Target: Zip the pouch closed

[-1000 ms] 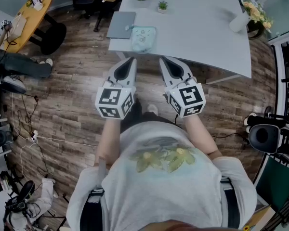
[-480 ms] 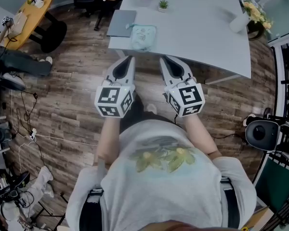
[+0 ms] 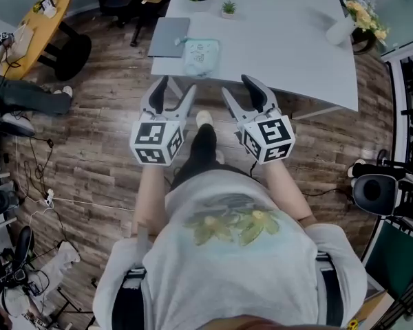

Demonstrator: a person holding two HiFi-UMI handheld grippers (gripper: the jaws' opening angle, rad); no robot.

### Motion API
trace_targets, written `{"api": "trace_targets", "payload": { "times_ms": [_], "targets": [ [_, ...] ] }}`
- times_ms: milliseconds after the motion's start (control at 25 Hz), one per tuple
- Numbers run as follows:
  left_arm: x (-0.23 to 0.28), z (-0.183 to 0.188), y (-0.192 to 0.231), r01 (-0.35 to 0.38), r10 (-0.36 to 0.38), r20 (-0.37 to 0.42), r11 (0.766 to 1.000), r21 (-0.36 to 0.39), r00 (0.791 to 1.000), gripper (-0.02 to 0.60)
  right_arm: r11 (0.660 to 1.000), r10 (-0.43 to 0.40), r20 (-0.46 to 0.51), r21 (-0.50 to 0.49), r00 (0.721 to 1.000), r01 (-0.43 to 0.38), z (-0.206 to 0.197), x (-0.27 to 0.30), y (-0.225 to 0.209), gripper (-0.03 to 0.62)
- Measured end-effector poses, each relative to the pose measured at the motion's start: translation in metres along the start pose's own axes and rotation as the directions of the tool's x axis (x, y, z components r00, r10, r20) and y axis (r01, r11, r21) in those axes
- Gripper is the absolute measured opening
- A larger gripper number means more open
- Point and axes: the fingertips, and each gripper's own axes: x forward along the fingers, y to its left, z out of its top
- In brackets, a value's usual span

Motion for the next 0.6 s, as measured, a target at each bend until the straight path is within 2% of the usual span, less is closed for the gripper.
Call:
{"api": "trace_targets", "payload": {
  "times_ms": [440,600],
  "targets": [
    [0.045,-0.015,0.043,-0.003,0.006,-0.105,1.0,0.03,0.994,0.267,1.0,0.023,-0.111,0.007,0.994,-0.022,-0.014,0.042,-0.038,0.216],
    [0.065,-0.018,0.061,-0.013,0.015,-0.138,1.0,0.013,0.99,0.267,1.0,0.03,-0.137,0.013,0.99,-0.028,-0.015,0.06,-0.054,0.216]
  ]
}}
